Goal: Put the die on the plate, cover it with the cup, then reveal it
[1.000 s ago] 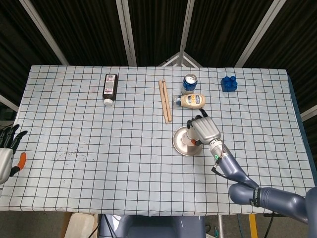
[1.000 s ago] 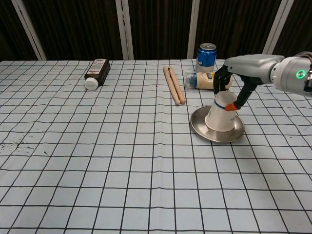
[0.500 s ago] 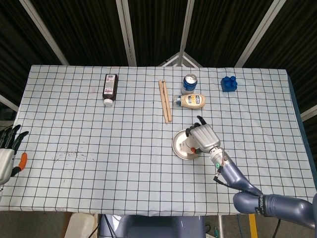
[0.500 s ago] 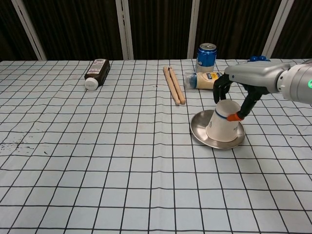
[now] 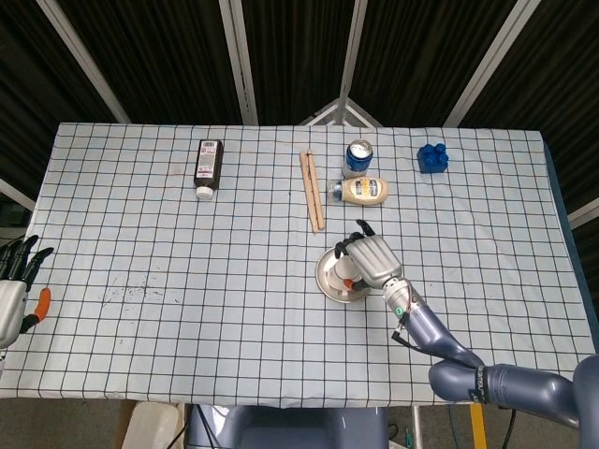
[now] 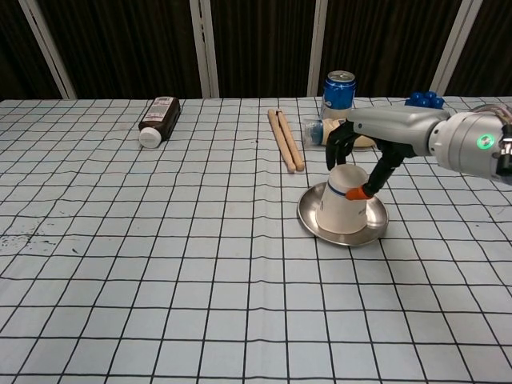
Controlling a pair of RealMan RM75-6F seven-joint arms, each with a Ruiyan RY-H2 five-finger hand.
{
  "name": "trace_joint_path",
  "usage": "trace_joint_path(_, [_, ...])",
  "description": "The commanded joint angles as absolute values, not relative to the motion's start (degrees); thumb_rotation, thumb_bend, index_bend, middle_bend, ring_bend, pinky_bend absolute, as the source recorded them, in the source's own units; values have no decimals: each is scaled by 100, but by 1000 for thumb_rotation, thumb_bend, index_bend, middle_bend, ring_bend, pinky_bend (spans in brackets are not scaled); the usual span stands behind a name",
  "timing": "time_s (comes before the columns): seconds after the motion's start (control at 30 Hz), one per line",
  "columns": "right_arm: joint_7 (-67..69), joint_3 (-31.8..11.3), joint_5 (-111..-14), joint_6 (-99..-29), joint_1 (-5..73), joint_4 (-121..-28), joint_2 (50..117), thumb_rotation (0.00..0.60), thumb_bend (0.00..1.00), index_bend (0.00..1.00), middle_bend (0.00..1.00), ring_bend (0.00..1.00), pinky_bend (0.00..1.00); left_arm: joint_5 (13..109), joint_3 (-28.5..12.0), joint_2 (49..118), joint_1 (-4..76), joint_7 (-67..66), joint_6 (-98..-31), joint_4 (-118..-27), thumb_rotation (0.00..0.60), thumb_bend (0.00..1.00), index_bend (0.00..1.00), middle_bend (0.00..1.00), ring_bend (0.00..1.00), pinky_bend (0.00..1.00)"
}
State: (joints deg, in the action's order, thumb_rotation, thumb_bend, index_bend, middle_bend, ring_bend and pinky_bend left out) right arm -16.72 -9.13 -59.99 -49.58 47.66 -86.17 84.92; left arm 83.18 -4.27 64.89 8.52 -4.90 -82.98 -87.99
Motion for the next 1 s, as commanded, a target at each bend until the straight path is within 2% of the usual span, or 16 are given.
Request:
trace_joint_path(0.03, [-1451, -979, -6152, -4872, 4822, -8350, 8648, 600, 363, 473, 483, 275, 0, 8308, -433, 6493, 854, -495, -8298, -8792, 600, 706, 137, 0, 0, 0])
trace_joint_path(0.5, [-1116, -1023, -6386, -4938, 4736, -7792, 8608, 600, 363, 473, 483, 275, 0, 8272, -441, 6525, 874, -567, -8261, -8787, 600, 706, 137, 0, 0, 0])
trace_joint_path(1.0, [-1194, -565, -6811, -5216, 4288, -8520, 8124, 600, 363, 473, 483, 275, 0, 8313, -420, 6524, 860, -584, -8297, -8818, 600, 706, 138, 0, 0, 0])
